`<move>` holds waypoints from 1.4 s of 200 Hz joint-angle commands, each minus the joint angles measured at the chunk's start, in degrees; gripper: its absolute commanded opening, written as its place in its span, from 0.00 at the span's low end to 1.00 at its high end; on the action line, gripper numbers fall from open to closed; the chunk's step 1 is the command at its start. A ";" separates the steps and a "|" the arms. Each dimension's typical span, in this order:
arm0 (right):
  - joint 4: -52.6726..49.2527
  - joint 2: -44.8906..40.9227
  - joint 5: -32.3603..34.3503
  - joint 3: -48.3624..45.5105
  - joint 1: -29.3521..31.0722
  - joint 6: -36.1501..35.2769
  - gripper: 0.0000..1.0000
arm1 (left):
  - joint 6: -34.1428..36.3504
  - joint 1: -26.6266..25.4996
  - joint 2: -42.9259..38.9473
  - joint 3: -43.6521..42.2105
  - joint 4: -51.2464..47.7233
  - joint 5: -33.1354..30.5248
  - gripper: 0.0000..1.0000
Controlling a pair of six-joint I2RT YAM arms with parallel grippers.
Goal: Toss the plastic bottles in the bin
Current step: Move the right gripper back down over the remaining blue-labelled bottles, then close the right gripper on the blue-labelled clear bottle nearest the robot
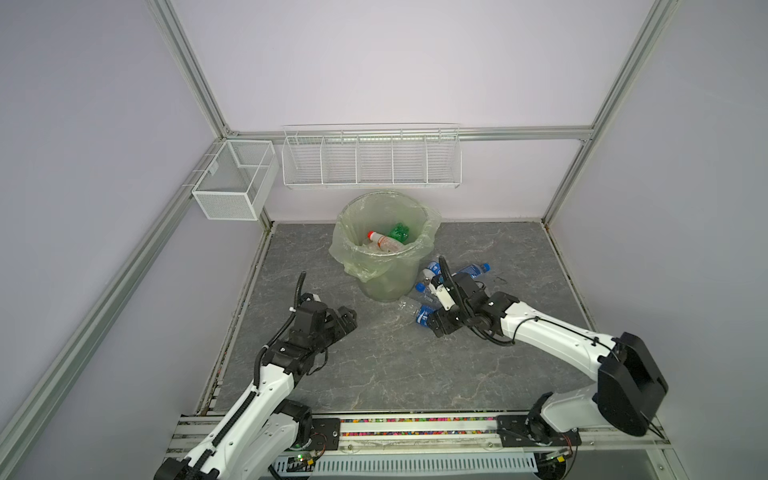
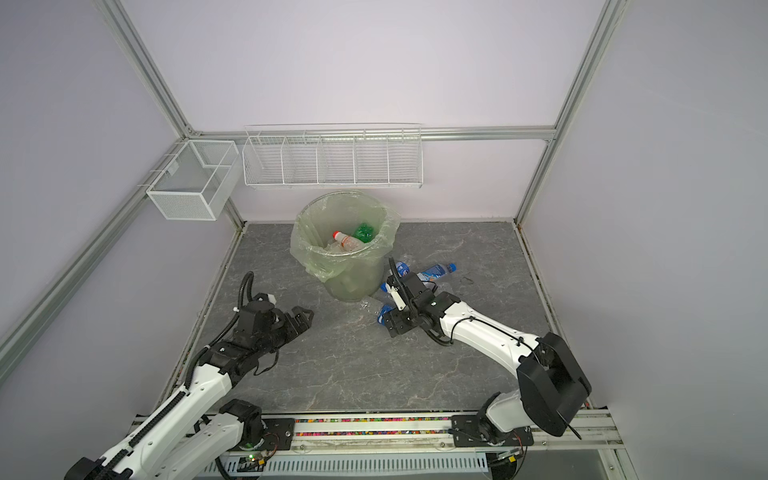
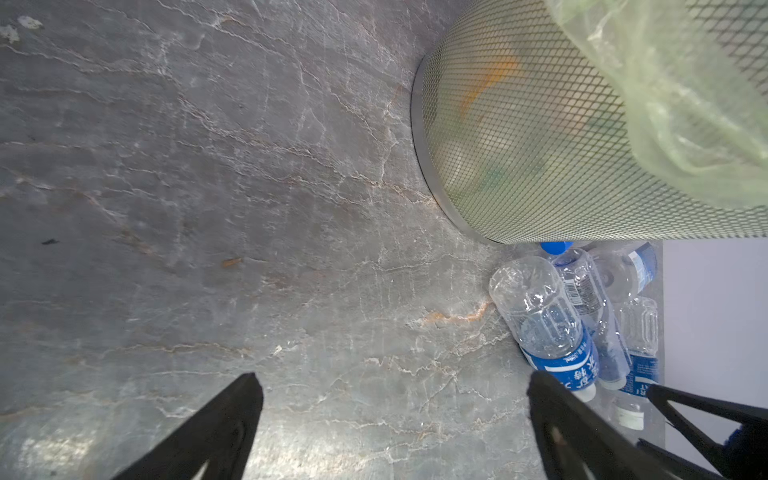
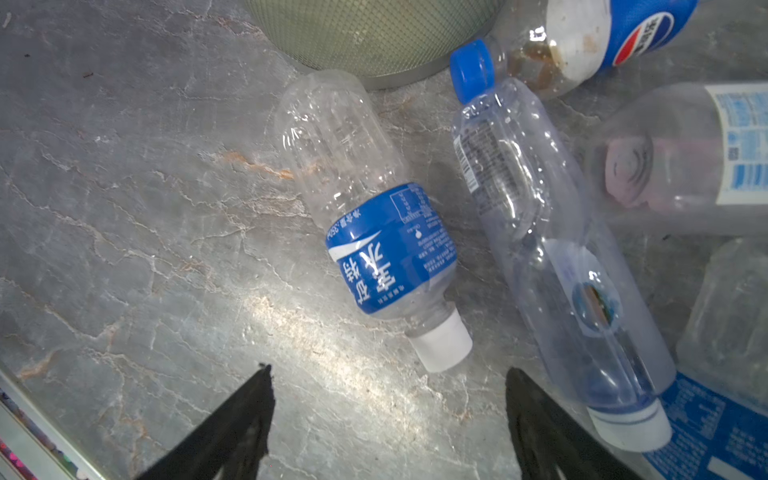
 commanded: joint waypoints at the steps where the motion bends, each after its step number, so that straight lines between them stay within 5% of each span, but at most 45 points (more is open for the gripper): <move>1: 1.59 2.29 -0.85 2.44 0.05 -3.75 0.88 | 1.39 0.38 -0.51 1.68 -0.35 -1.17 1.00; 135: 2.75 15.18 -0.17 9.29 -0.43 -8.16 0.90 | 2.49 2.46 -3.53 0.52 -2.93 -1.67 1.00; 225: 5.31 18.90 -1.46 8.32 -0.44 -7.10 1.00 | 2.79 3.12 -4.39 0.39 -4.22 -1.29 1.00; 280: 6.51 19.96 -1.85 7.47 -0.51 -6.93 0.81 | 2.81 3.33 -4.11 1.09 -4.30 -1.71 1.00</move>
